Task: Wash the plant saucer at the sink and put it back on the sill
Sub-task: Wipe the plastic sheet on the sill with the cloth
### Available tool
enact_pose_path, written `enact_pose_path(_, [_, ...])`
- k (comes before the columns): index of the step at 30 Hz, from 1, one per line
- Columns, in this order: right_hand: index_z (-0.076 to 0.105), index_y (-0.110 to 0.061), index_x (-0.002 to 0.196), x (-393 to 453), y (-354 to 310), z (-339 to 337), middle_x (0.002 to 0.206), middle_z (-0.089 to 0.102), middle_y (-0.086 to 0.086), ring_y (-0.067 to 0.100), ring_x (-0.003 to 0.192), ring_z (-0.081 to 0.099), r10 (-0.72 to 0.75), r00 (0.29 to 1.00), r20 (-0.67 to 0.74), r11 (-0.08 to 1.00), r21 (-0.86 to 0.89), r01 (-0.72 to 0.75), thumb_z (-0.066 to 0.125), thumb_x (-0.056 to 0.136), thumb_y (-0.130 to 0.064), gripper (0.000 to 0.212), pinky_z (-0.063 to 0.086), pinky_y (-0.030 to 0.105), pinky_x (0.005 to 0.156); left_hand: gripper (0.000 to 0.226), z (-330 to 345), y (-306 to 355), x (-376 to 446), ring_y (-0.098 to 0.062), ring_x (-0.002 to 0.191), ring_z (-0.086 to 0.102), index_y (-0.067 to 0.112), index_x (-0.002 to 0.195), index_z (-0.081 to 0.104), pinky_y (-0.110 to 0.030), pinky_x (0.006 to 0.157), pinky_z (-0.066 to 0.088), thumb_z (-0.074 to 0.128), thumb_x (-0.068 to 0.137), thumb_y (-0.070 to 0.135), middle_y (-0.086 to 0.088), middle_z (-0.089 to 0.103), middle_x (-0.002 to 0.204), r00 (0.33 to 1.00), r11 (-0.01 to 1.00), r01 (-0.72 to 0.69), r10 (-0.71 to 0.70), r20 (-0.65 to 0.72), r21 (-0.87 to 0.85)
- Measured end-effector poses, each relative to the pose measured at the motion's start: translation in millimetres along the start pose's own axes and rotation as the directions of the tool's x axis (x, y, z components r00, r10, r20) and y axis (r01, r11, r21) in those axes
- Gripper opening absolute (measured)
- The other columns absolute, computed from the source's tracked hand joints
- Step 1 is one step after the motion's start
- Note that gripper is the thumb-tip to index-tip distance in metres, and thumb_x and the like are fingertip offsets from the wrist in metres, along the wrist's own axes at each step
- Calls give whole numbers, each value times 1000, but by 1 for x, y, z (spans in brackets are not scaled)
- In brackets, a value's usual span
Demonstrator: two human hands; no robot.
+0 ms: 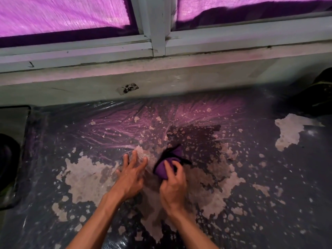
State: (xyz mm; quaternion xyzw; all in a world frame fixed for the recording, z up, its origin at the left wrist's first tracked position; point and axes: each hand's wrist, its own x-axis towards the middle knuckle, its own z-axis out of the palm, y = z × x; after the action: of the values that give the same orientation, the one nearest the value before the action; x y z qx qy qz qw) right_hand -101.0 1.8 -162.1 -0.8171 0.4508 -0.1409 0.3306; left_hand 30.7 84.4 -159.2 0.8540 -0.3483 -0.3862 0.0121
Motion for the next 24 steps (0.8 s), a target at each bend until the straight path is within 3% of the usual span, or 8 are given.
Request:
enact_pose_path(2, [66,-5,120,11,-22,12,122,60,18,34,109,59,94,994,50,972,212,-103,55,74,13,50,46,32,95,64,-3,-1,2,-38,146,-22,37,154,16,-69,115,10,38,97,19,-5,-21,162,1000,1000,-21,21,6,-5])
enact_pose_path(4, [63,-3,123,28,-38,13,123,60,14,28,116,56,264,950,165,828,466,-311,46,78,17,52,36,18,99,65,-8,-4,3,-41,147,-19,31,154,21,-64,116,14,40,94,16,-11,-15,163,999,999,-34,34,23,5])
enact_pose_path(7, [64,-6,114,57,-34,-14,107,67,12,27,98,63,432,790,436,272,772,-575,47,88,12,35,48,31,90,78,-11,-8,1,-36,147,-20,31,156,14,-63,117,14,42,87,7,-6,-18,163,1000,1000,-18,18,25,-23])
enact_pose_path(9, [63,-5,111,69,-7,-43,103,70,17,30,92,66,379,726,574,33,775,-631,56,90,-8,22,54,40,86,79,-11,-7,-1,-32,146,-23,34,155,10,-64,117,13,41,88,6,0,-22,161,999,999,-17,18,32,-39])
enact_pose_path(11, [62,-2,121,74,21,-74,115,67,22,34,103,65,302,691,657,-81,740,-668,59,88,-27,41,53,47,93,79,-11,-7,-2,-31,146,-25,35,155,8,-64,117,12,41,90,6,2,-25,160,999,999,-23,24,38,-29])
enact_pose_path(15, [72,-5,109,73,62,-114,118,68,18,29,103,68,217,710,670,-323,735,-596,58,87,-35,40,53,47,92,77,-12,-7,-1,-29,145,-28,36,155,7,-67,116,10,42,93,8,5,-29,156,998,998,-34,37,54,-53])
enact_pose_path(21, [68,-5,116,72,85,-137,120,67,18,30,108,66,308,743,595,-235,804,-546,52,91,-41,47,54,49,89,77,-14,-8,-1,-28,144,-29,37,155,7,-66,117,8,43,92,8,5,-29,158,997,996,-42,47,66,-73])
enact_pose_path(24, [62,-10,122,81,96,-148,111,72,13,25,97,71,399,818,414,75,874,-479,55,90,-38,43,60,41,77,78,-14,-9,-1,-27,144,-29,37,155,8,-65,118,6,43,92,7,5,-28,158,996,996,-46,52,72,-82])
